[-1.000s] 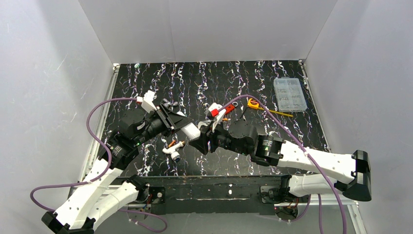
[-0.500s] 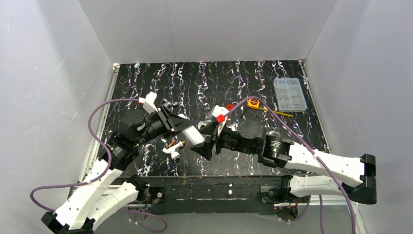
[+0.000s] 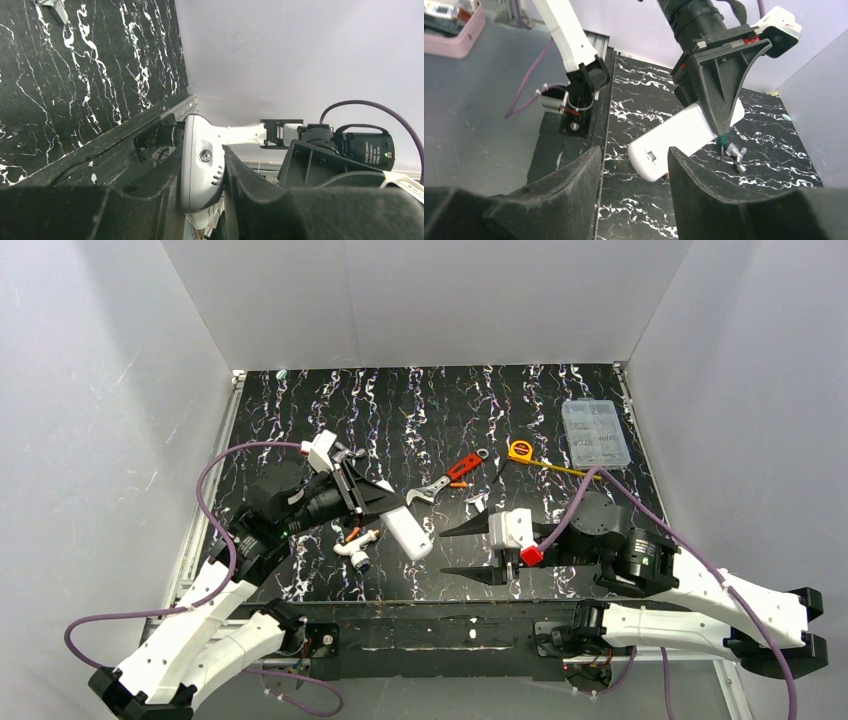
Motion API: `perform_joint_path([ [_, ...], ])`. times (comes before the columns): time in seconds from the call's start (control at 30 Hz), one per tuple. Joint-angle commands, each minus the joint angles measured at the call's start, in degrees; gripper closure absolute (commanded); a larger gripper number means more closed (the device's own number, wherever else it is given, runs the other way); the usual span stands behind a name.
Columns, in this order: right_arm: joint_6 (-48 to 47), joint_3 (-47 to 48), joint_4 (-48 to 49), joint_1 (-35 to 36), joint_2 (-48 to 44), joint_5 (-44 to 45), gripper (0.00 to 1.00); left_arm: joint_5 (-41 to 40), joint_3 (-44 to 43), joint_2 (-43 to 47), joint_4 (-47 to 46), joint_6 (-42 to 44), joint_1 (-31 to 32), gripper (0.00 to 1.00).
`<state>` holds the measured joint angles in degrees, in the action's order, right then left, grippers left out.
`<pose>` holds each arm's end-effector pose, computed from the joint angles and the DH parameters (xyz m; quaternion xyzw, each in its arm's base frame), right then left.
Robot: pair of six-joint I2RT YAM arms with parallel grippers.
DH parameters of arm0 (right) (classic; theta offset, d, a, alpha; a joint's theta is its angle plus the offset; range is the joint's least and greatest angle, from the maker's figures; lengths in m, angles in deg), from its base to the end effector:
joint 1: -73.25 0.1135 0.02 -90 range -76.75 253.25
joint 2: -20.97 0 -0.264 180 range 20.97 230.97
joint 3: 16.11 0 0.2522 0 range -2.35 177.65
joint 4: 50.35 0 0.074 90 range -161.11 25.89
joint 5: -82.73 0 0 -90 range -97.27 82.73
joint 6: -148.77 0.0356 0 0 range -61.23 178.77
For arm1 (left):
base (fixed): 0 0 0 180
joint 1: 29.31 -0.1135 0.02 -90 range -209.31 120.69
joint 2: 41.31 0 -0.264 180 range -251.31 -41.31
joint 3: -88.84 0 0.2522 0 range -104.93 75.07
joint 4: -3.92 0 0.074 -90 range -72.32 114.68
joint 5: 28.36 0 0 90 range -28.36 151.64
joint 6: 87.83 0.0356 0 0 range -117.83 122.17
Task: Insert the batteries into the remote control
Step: Remove the battery cover from the remote control.
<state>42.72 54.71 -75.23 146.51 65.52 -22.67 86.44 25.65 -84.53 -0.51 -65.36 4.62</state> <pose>0.0388 0.1620 0.4130 -0.5547 0.4250 0.4217 0.5778 0.1256 -0.1025 0.4243 0.0199 0.5587 -0.7092 0.4296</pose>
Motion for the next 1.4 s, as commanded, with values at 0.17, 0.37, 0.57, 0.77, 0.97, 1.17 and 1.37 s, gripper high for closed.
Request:
perform_joint_path([
  [0.17,-10.7,6.0,-9.1,-4.5,3.5,-12.3,0.46,6.9,-0.1,1.6,-4.2,-1.2,0.0,1.00],
  [0.37,-11.7,9.8,-10.5,-9.9,8.1,-19.9,0.46,7.5,0.4,2.3,-3.6,-1.2,0.0,1.00],
  [0.57,-12.4,11.3,-10.4,-10.2,10.8,-22.8,0.48,7.6,0.6,2.8,-3.6,-1.2,0.0,1.00],
  [0.77,-13.0,9.3,-7.7,-10.2,10.7,-21.9,0.51,7.8,0.7,2.5,-3.8,-1.2,0.0,1.00],
  [0.97,-13.8,6.8,-3.1,-10.2,10.0,-21.0,0.53,8.2,0.7,1.8,-4.5,-1.7,0.0,1.00],
  [1.17,-15.0,7.3,-4.0,-10.2,11.2,-21.7,0.53,8.5,0.5,1.5,-5.0,-1.8,0.0,1.00],
  [1.37,-15.6,7.2,-4.0,-10.2,11.5,-21.7,0.53,8.6,0.5,1.5,-4.9,-1.7,0.0,1.00],
])
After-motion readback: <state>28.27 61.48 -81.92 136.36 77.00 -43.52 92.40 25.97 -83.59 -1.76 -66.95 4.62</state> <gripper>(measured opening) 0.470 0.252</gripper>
